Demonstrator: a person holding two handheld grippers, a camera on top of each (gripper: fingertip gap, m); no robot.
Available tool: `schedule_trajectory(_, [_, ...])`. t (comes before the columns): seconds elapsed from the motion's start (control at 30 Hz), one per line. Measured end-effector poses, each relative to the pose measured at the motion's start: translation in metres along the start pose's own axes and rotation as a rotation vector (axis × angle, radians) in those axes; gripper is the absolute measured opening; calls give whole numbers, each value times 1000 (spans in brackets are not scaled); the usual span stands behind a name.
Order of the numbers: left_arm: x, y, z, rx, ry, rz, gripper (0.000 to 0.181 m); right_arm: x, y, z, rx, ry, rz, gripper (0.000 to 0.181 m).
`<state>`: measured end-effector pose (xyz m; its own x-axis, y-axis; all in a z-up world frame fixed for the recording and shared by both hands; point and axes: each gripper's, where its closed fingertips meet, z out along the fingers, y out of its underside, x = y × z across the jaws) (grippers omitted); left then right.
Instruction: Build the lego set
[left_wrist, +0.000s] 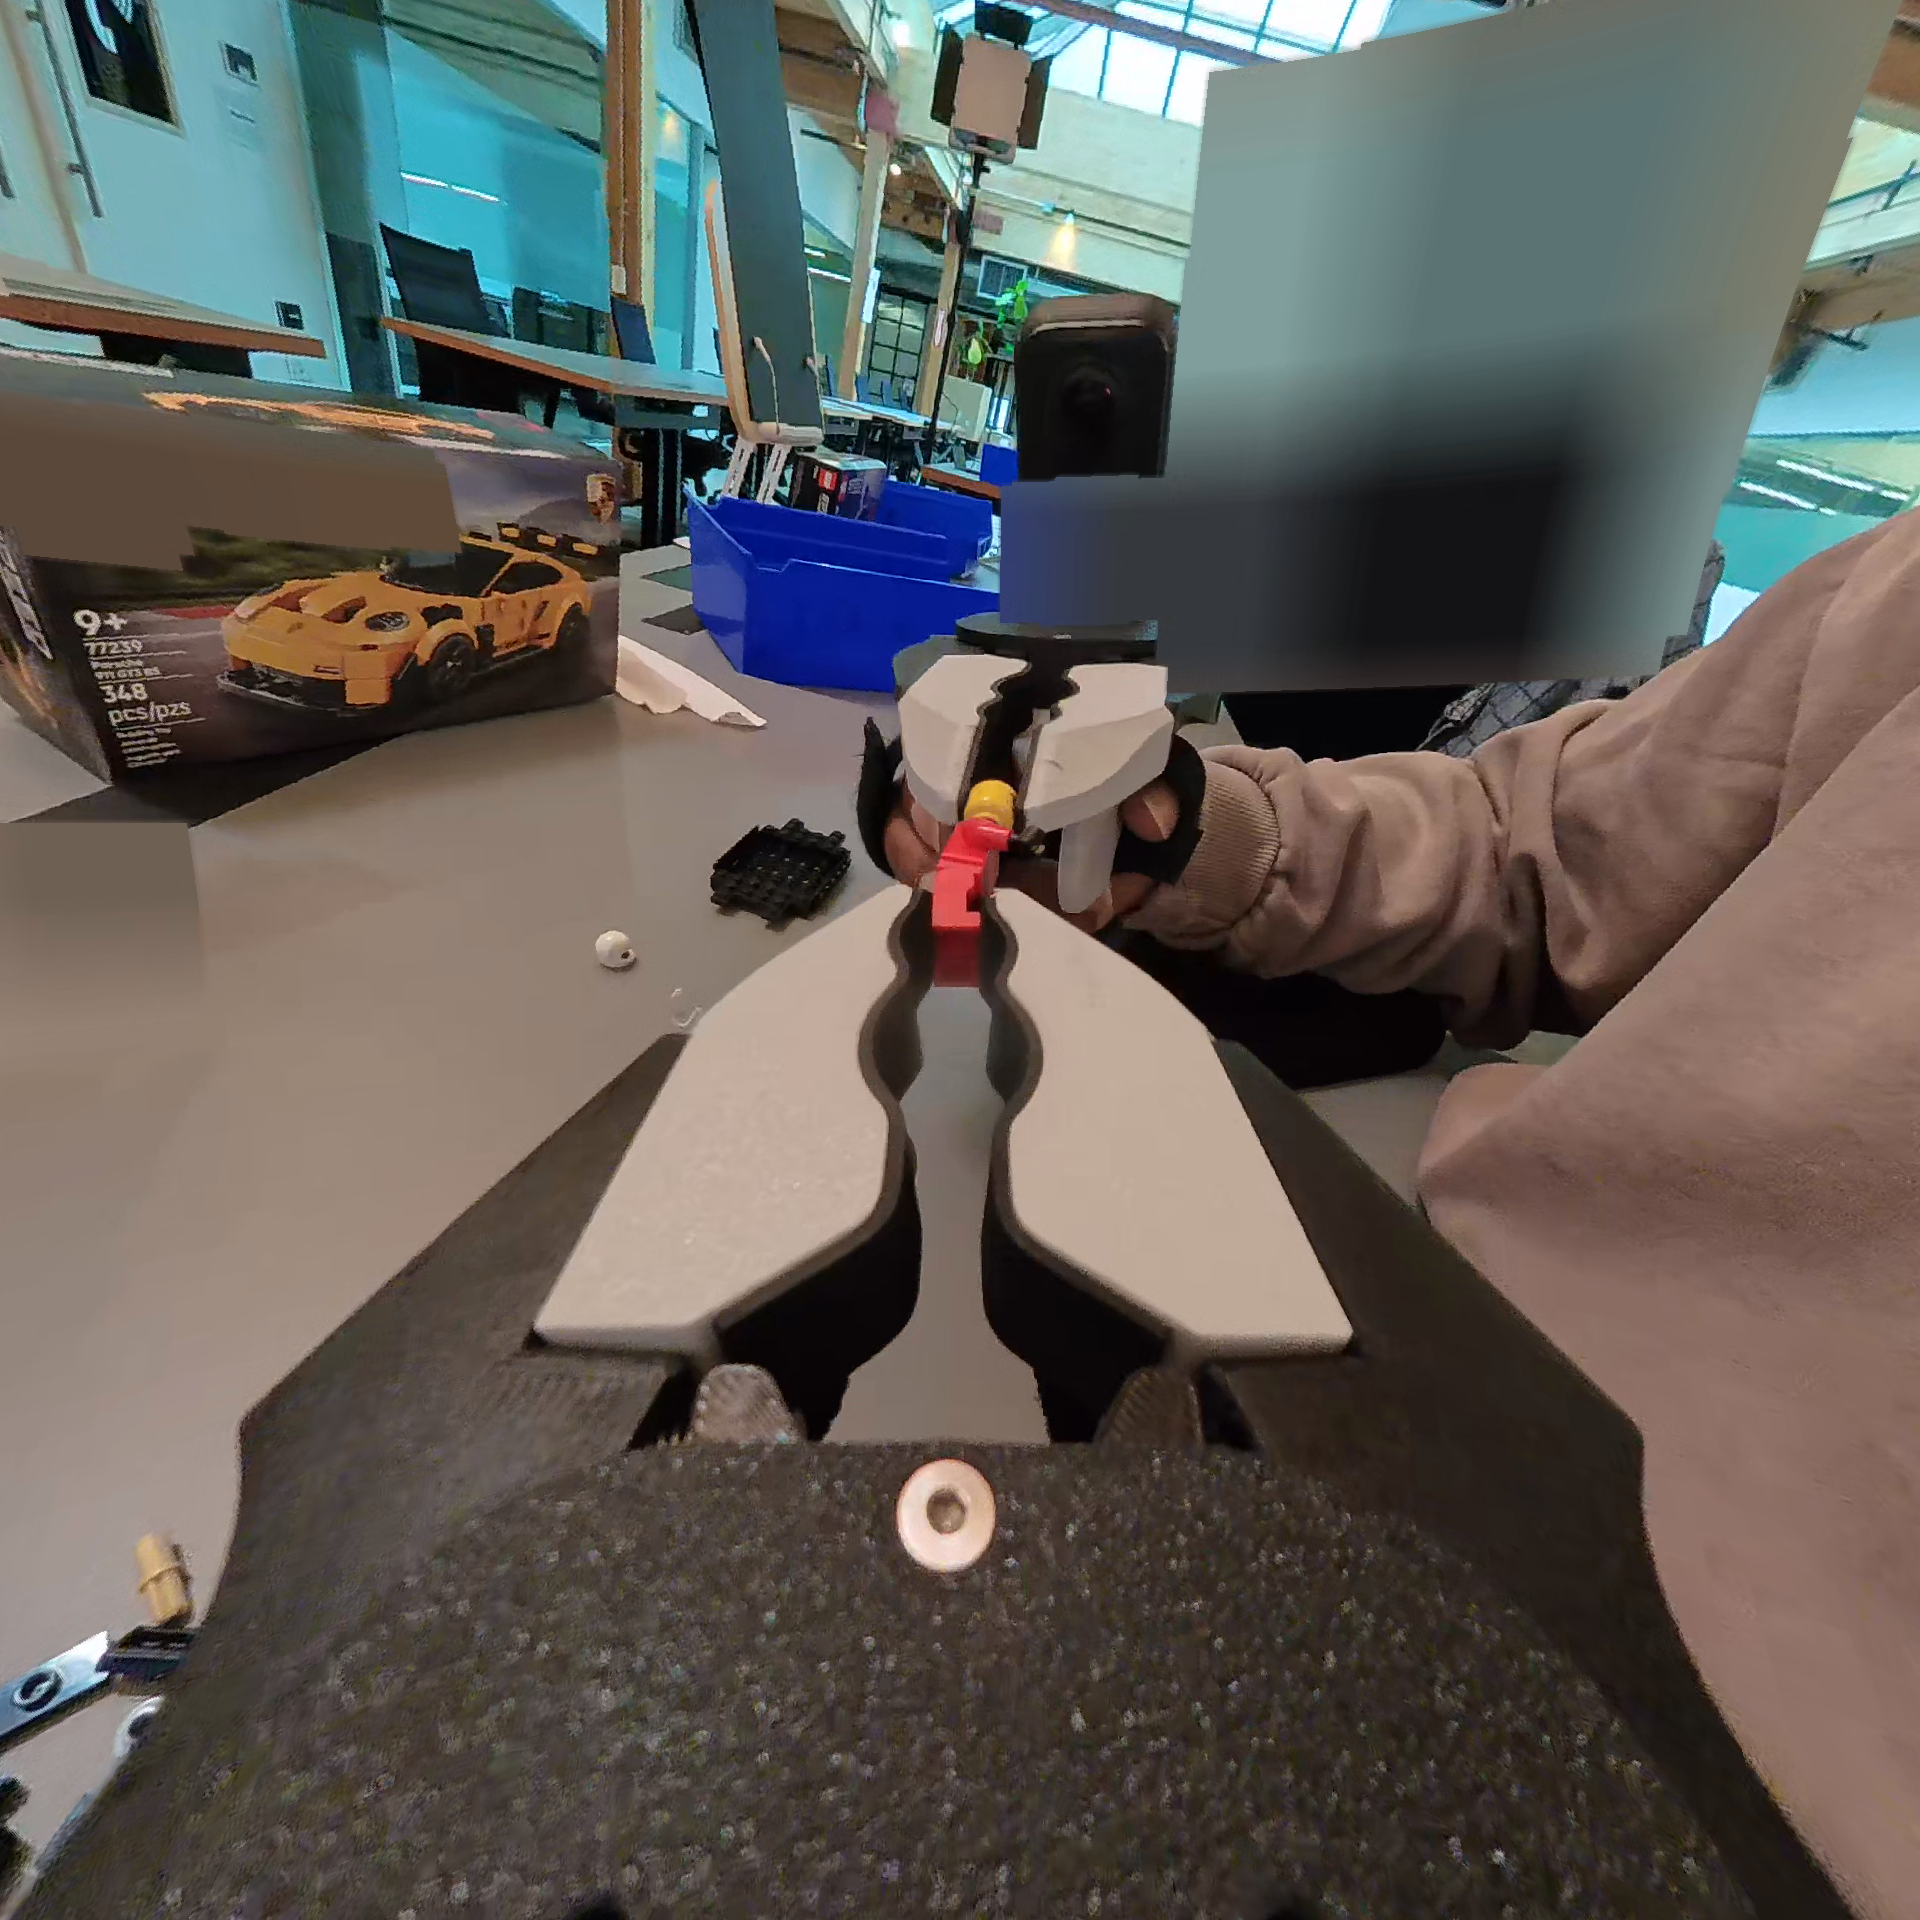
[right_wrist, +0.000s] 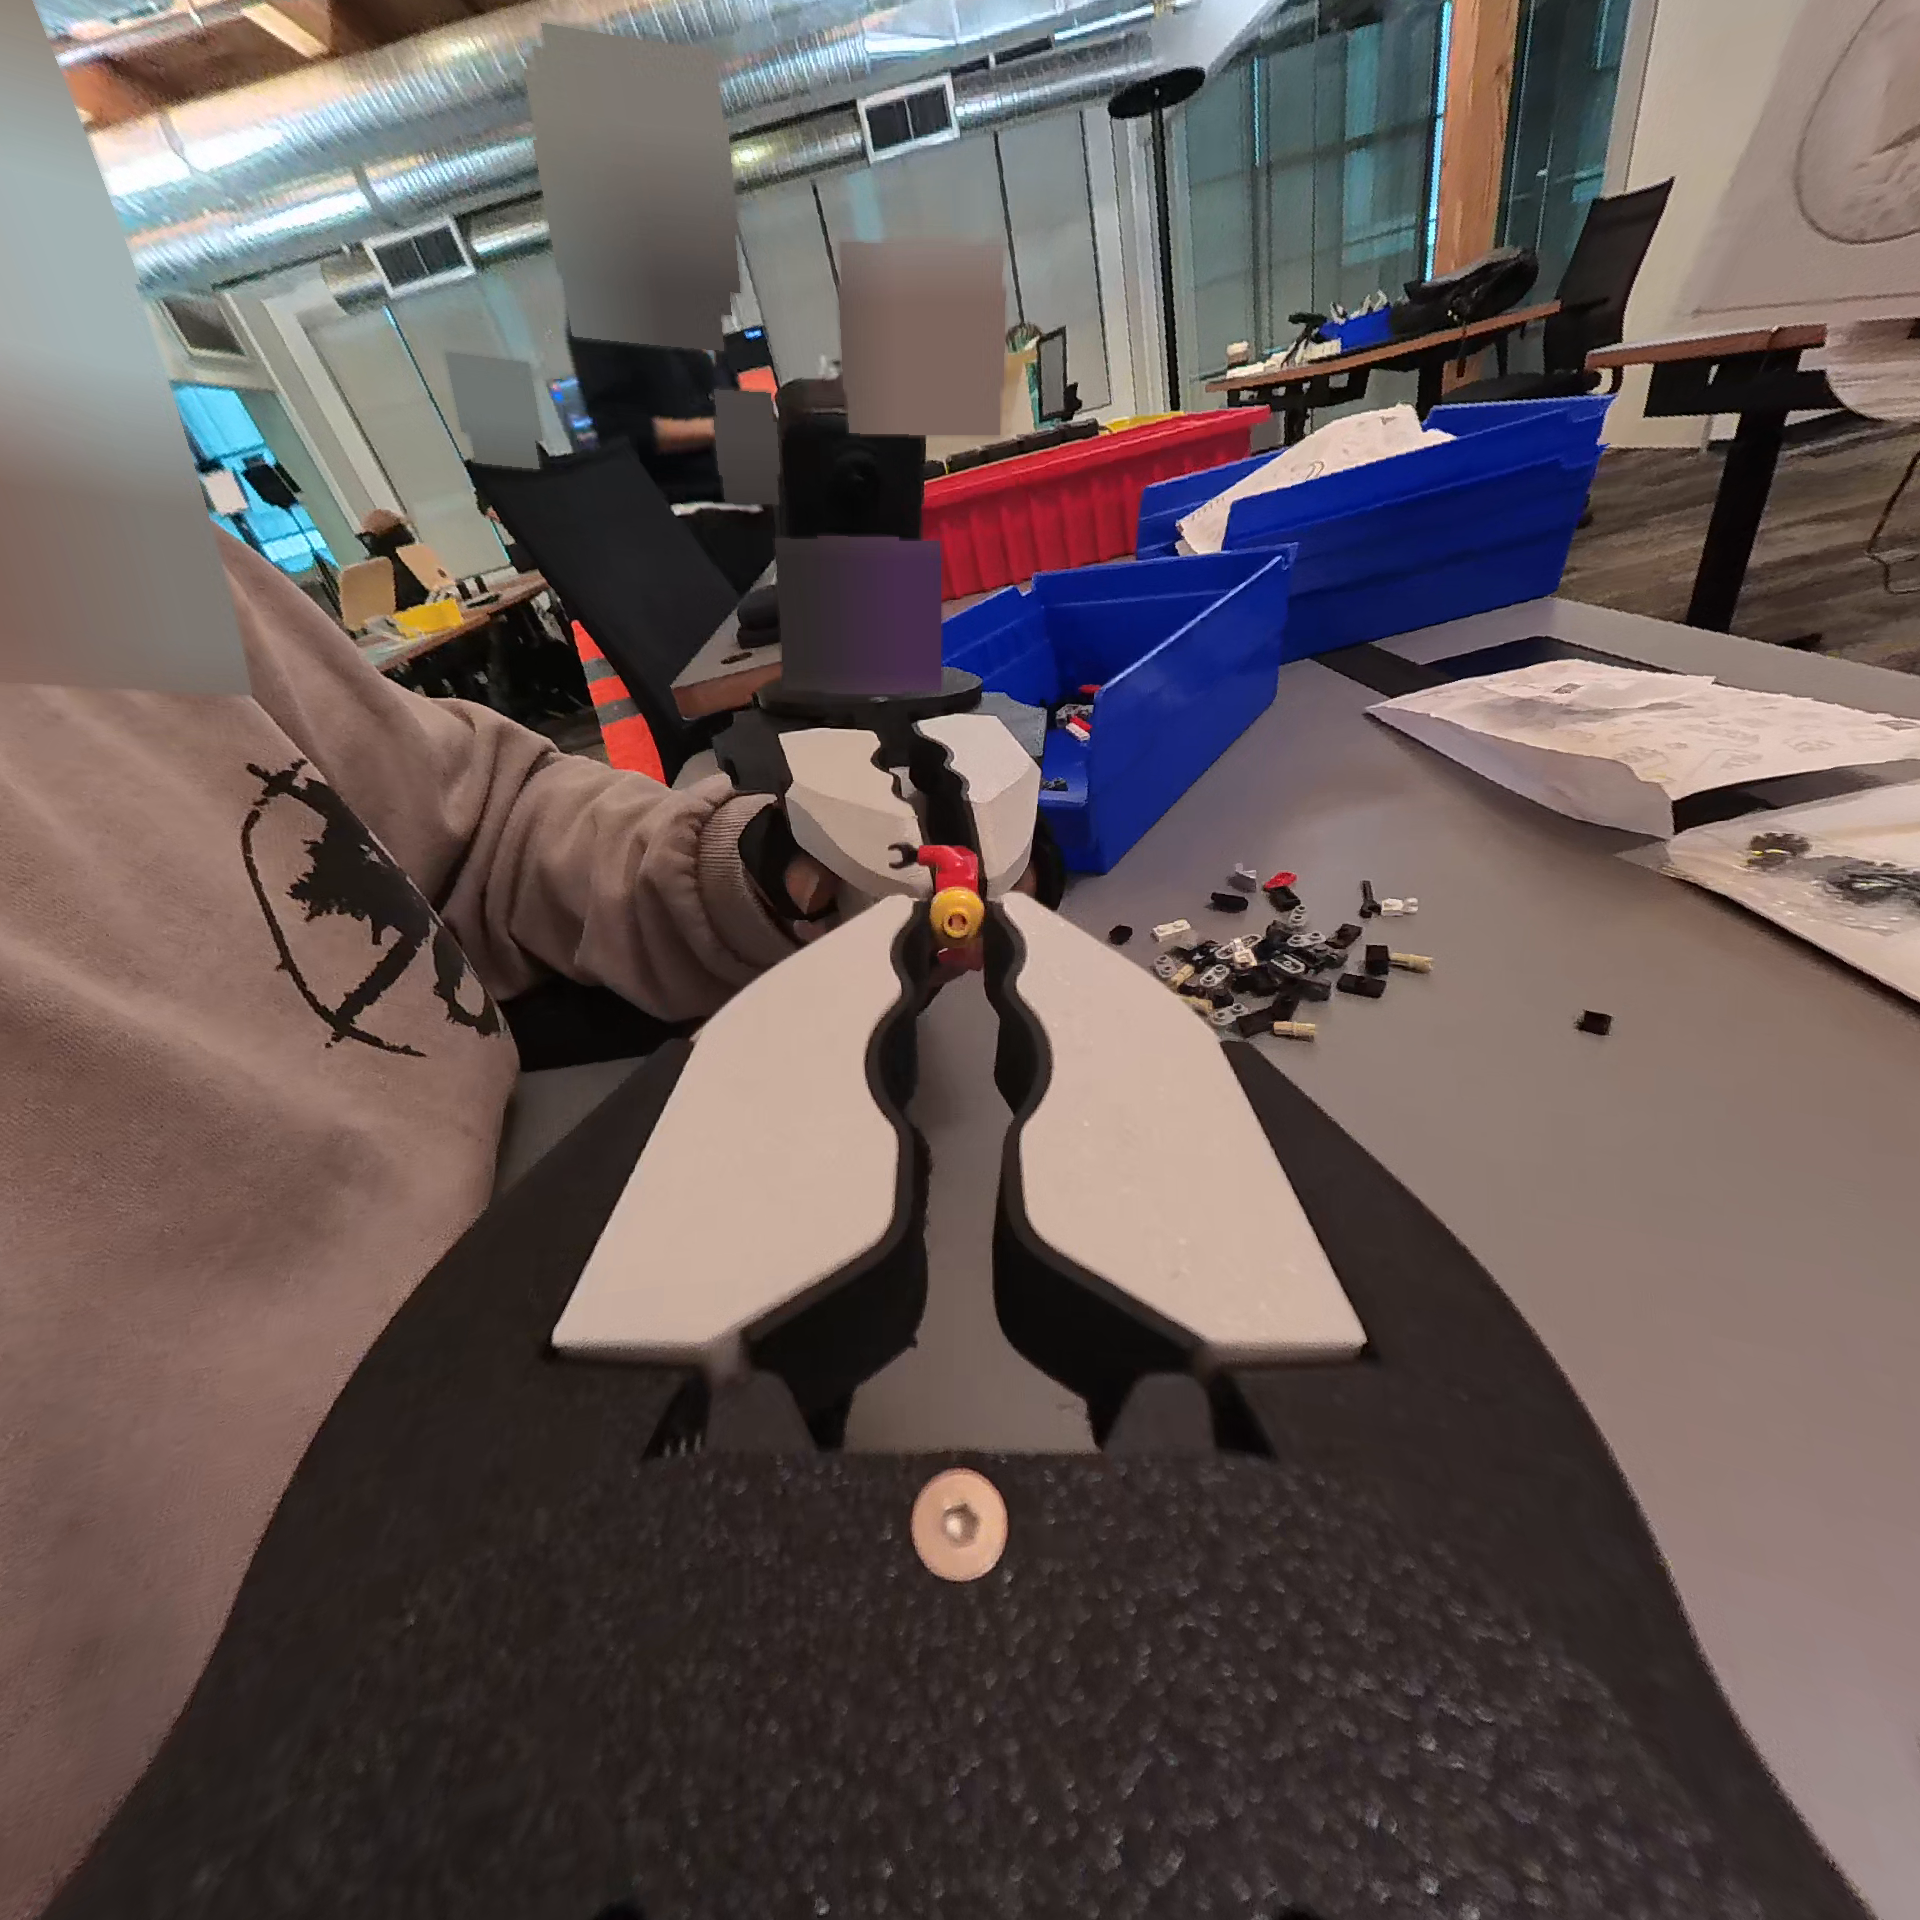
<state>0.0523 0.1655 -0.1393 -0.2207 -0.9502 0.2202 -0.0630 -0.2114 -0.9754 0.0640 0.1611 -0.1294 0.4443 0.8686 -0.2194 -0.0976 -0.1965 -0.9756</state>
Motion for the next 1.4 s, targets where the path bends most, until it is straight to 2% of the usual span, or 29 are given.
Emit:
schedule_trajectory(0.1, [1,4,0,-31,-2,30,8,0,5,-1,-36,-4,-7,10])
schedule_trajectory(0.43, [2,2,2,6,4,4,8,-2,1,-1,26,-14,10,10])
schedule_trajectory(1.4, [2,6,2,-9,3,20,8,-1,7,-1,23,-30,23,10])
